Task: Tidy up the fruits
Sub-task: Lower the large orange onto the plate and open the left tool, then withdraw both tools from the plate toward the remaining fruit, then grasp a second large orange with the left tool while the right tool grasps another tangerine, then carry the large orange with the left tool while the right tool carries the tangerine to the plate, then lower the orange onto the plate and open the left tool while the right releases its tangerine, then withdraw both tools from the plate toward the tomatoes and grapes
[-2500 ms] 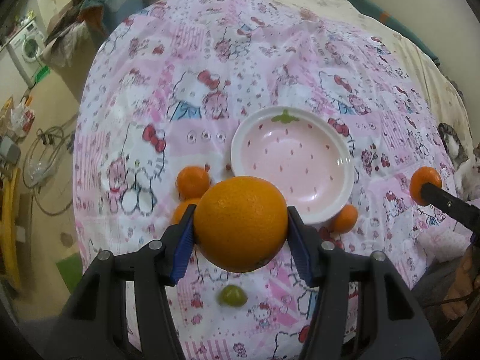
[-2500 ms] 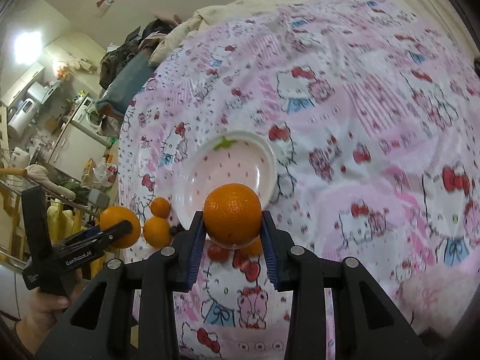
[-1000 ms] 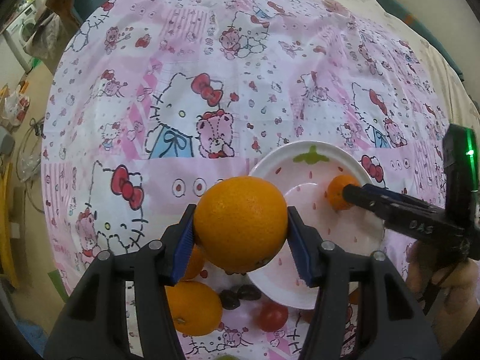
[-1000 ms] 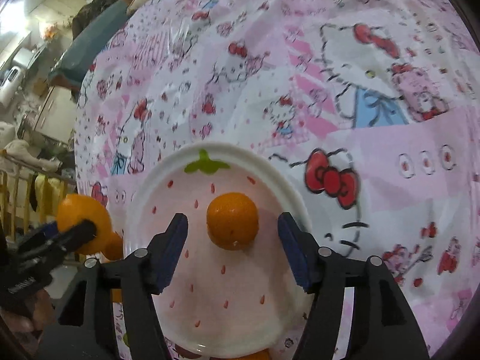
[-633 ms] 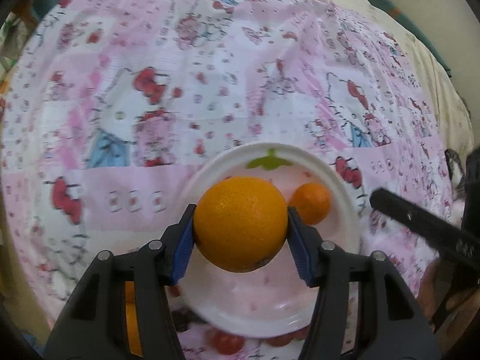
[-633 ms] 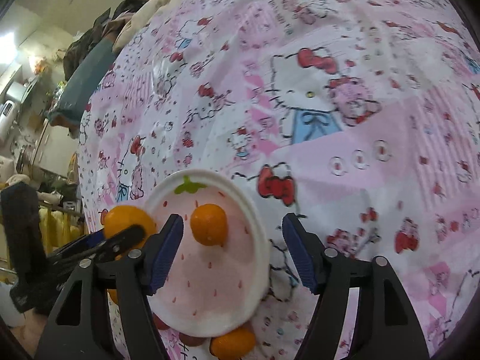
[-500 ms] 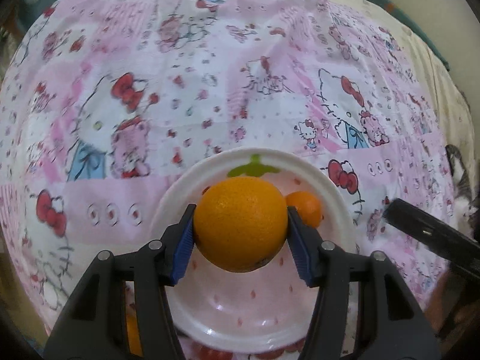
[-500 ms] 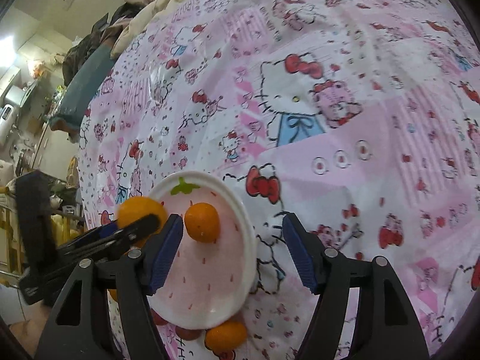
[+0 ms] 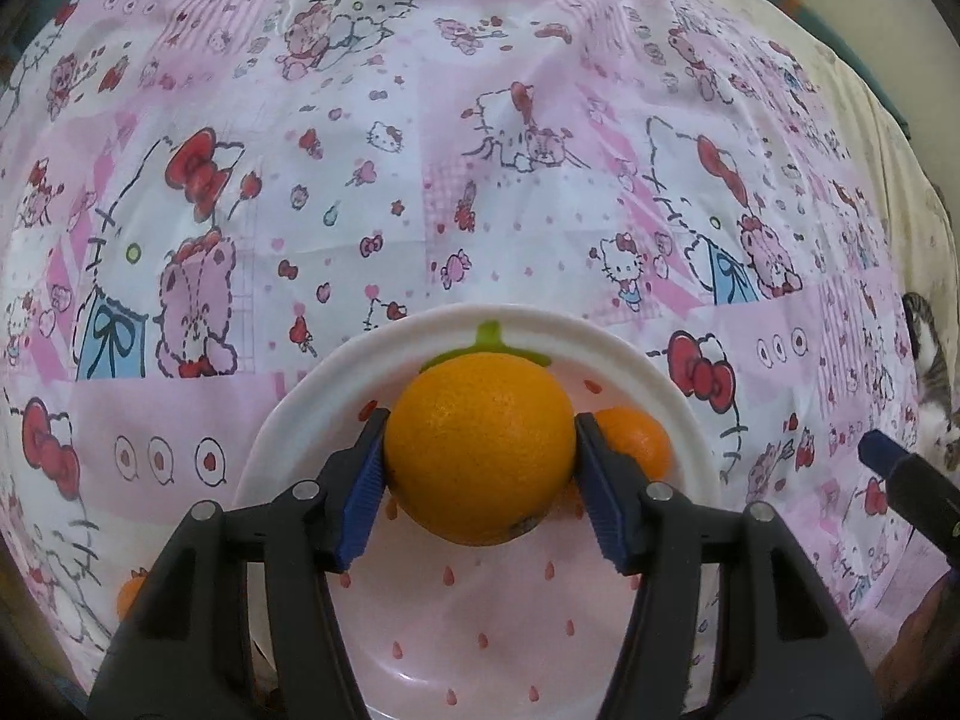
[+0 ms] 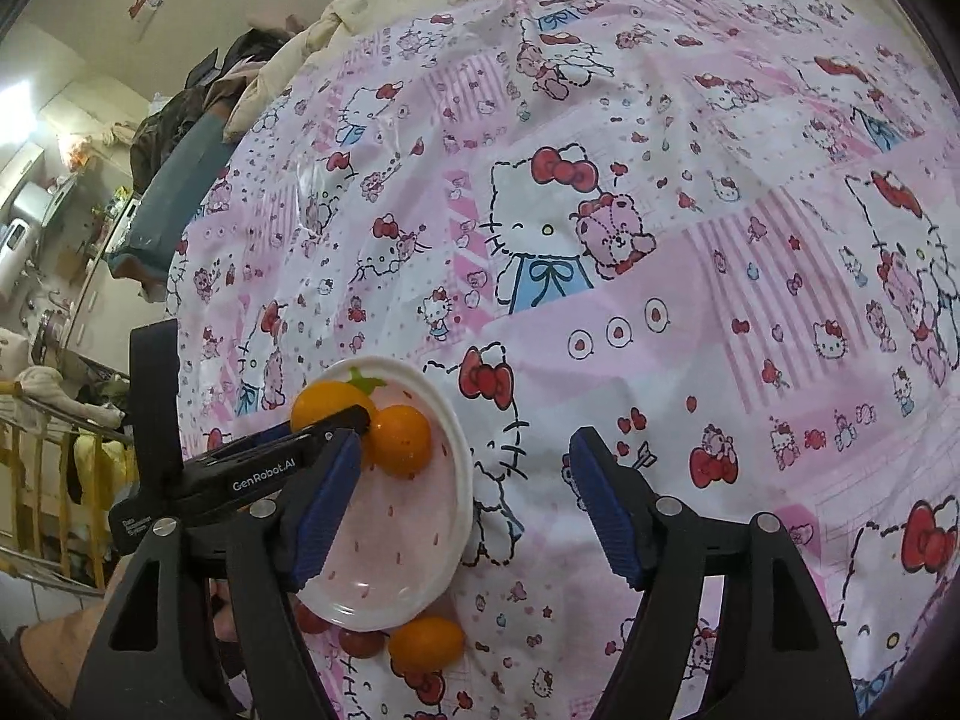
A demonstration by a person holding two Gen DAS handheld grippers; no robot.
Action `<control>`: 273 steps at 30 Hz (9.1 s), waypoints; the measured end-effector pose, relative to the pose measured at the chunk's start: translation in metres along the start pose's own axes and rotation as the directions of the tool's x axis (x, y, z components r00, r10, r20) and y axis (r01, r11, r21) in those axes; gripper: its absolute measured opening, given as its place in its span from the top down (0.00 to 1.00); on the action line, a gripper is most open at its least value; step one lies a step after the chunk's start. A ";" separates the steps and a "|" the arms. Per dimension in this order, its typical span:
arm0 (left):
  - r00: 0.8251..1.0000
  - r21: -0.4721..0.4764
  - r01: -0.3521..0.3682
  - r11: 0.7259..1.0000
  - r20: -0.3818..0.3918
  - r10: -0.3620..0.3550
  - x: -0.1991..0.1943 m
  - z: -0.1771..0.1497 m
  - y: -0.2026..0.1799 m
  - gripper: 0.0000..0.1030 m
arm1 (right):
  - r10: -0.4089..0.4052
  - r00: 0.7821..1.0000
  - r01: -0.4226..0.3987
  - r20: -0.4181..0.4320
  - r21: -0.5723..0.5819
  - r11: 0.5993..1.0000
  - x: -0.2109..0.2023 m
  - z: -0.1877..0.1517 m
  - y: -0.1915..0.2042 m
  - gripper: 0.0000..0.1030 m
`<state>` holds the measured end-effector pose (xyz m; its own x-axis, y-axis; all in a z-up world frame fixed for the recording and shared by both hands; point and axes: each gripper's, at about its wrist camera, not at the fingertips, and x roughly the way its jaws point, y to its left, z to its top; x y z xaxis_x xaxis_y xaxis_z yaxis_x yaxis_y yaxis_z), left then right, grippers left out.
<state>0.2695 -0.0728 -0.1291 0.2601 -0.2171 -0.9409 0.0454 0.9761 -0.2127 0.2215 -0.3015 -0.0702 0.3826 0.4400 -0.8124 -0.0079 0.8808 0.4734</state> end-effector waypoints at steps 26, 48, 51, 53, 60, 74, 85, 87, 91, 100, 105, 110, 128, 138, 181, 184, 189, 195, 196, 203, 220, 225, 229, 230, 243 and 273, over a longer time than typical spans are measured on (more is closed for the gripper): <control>0.984 0.013 -0.024 1.000 0.176 0.021 -0.101 -0.037 0.018 0.09 | -0.008 0.999 0.010 0.033 -0.084 0.996 -0.018 -0.012 0.034 0.28; 0.965 0.008 -0.116 0.993 0.238 0.110 -0.170 -0.131 0.035 0.09 | 0.028 0.999 -0.029 -0.018 -0.051 0.998 -0.052 -0.101 0.038 0.28; 0.968 -0.022 -0.101 0.995 0.230 0.103 -0.170 -0.137 0.042 0.09 | 0.024 0.999 -0.025 -0.040 -0.027 0.999 -0.047 -0.108 0.034 0.28; 0.966 -0.040 -0.099 0.994 0.237 0.106 -0.170 -0.140 0.047 0.09 | 0.022 0.998 -0.023 -0.057 -0.013 1.000 -0.041 -0.112 0.031 0.28; 0.966 -0.065 -0.093 0.994 0.235 0.105 -0.167 -0.139 0.053 0.09 | 0.003 0.993 -0.003 -0.121 0.008 1.000 -0.018 -0.116 0.028 0.28; 0.972 -0.099 -0.096 0.991 0.207 0.114 -0.164 -0.138 0.060 0.09 | 0.019 0.978 -0.006 -0.209 0.065 0.998 0.015 -0.120 0.015 0.28; 0.971 -0.141 -0.112 0.984 0.196 0.139 -0.162 -0.138 0.075 0.09 | -0.013 0.970 0.010 -0.244 -0.013 1.000 0.042 -0.124 0.029 0.41; 0.971 -0.157 -0.115 0.981 0.191 0.144 -0.162 -0.138 0.080 0.09 | -0.037 0.966 0.030 -0.256 -0.030 0.999 0.052 -0.123 0.030 0.41; 0.971 -0.198 -0.122 0.973 0.177 0.158 -0.160 -0.138 0.092 0.09 | -0.095 0.967 0.073 -0.237 -0.102 0.992 0.061 -0.120 0.039 0.57; 0.982 -0.277 -0.156 0.948 0.061 0.180 -0.126 -0.134 0.113 0.09 | -0.097 0.969 0.072 -0.227 -0.114 0.991 0.049 -0.122 0.037 0.59; 0.982 -0.329 -0.182 0.927 -0.015 0.187 -0.097 -0.126 0.122 0.09 | -0.068 0.977 0.052 -0.204 -0.084 0.995 0.037 -0.117 0.034 0.59; 0.986 -0.361 -0.164 0.918 -0.045 0.158 -0.077 -0.125 0.123 0.16 | -0.054 0.980 0.040 -0.190 -0.075 0.996 0.028 -0.116 0.032 0.59; 0.985 -0.296 -0.170 0.940 -0.053 0.161 -0.070 -0.128 0.109 0.47 | -0.059 0.985 0.050 -0.164 -0.057 0.997 0.006 -0.120 0.021 0.59; 0.979 -0.264 -0.196 0.944 0.010 0.206 -0.092 -0.135 0.106 0.47 | -0.072 0.987 0.062 -0.147 -0.069 0.996 -0.007 -0.122 0.028 0.59; 0.984 0.084 -0.165 0.983 0.085 0.157 -0.094 -0.063 0.018 0.47 | 0.074 0.997 -0.074 -0.012 -0.022 0.997 -0.022 -0.030 0.041 0.59; 0.987 0.098 -0.157 0.983 0.050 0.152 -0.075 -0.061 0.015 0.47 | 0.047 0.997 -0.048 -0.053 -0.024 0.999 0.001 -0.029 0.043 0.59; 0.990 0.110 -0.138 0.984 0.013 0.138 -0.053 -0.060 0.014 0.47 | 0.007 0.991 -0.011 -0.132 -0.029 1.000 0.038 -0.034 0.041 0.59; 0.991 0.119 -0.125 0.985 -0.025 0.128 -0.032 -0.054 0.014 0.47 | 0.003 0.986 -0.005 -0.168 -0.012 1.000 0.061 -0.034 0.036 0.59; 0.992 0.115 -0.118 0.986 -0.032 0.122 -0.029 -0.053 0.016 0.47 | 0.002 0.985 -0.005 -0.171 -0.014 1.000 0.063 -0.035 0.037 0.59; 0.995 0.094 -0.091 0.991 -0.036 0.094 -0.020 -0.044 0.019 0.47 | -0.010 0.981 0.008 -0.196 -0.010 1.000 0.074 -0.036 0.035 0.58; 0.994 0.111 -0.098 0.989 -0.031 0.102 -0.019 -0.043 0.018 0.44 | 0.009 0.981 -0.008 -0.191 0.006 1.000 0.076 -0.034 0.031 0.57; 0.993 0.128 -0.109 0.986 -0.029 0.114 -0.018 -0.045 0.013 0.43 | 0.015 0.982 -0.013 -0.187 0.011 1.000 0.073 -0.033 0.028 0.56; 0.993 0.139 -0.111 0.984 -0.023 0.115 -0.019 -0.048 0.010 0.24 | 0.016 0.983 -0.014 -0.185 0.010 1.000 0.072 -0.033 0.028 0.56; 0.992 0.141 -0.119 0.983 -0.017 0.123 -0.020 -0.048 0.009 0.18 | 0.016 0.982 -0.014 -0.186 0.010 1.000 0.071 -0.033 0.028 0.56; 0.996 0.121 -0.086 0.989 -0.001 0.087 -0.039 -0.055 0.013 0.16 | 0.036 0.985 -0.029 -0.168 0.045 0.999 0.059 -0.028 0.023 0.42; 0.961 0.024 -0.156 0.987 0.234 0.147 -0.144 -0.089 0.037 0.16 | 0.084 0.996 -0.084 -0.020 -0.019 0.996 -0.024 -0.049 0.061 0.40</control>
<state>0.1479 -0.0068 -0.0247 0.4819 -0.0627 -0.8740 0.0272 0.9980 -0.0566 0.1660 -0.2496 -0.0381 0.3618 0.5160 -0.7764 -0.0578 0.8437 0.5337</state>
